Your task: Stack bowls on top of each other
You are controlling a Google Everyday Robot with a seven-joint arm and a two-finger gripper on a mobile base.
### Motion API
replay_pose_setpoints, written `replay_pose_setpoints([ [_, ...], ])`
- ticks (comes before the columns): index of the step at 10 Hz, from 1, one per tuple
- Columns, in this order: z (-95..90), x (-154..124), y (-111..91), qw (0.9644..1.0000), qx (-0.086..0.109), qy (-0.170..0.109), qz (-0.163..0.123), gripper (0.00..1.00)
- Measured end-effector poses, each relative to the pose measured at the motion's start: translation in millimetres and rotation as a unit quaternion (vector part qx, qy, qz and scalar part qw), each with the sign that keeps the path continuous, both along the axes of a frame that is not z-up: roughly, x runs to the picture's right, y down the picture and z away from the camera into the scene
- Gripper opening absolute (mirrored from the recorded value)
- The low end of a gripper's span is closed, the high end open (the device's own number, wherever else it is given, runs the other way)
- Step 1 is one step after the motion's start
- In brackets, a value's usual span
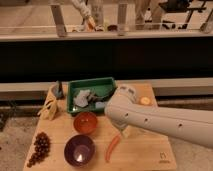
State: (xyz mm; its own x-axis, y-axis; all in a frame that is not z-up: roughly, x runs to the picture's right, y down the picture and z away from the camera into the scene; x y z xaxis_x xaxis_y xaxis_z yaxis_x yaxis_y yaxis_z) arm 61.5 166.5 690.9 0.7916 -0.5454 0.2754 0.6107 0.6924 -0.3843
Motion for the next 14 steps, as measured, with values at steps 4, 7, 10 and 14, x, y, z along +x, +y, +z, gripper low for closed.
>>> replay_pose_setpoints([
  [4, 5.7, -21, 8, 0.9992, 0.008, -0.02, -0.035, 0.8],
  [7, 10.2, -35, 4, 0.9976, 0.011, -0.032, -0.061, 0.8],
  [10, 13.3, -48, 5, 0.9951, 0.012, -0.046, -0.087, 0.69],
  [14, 20.6, -55, 4, 0.9905, 0.01, -0.06, -0.123, 0.8],
])
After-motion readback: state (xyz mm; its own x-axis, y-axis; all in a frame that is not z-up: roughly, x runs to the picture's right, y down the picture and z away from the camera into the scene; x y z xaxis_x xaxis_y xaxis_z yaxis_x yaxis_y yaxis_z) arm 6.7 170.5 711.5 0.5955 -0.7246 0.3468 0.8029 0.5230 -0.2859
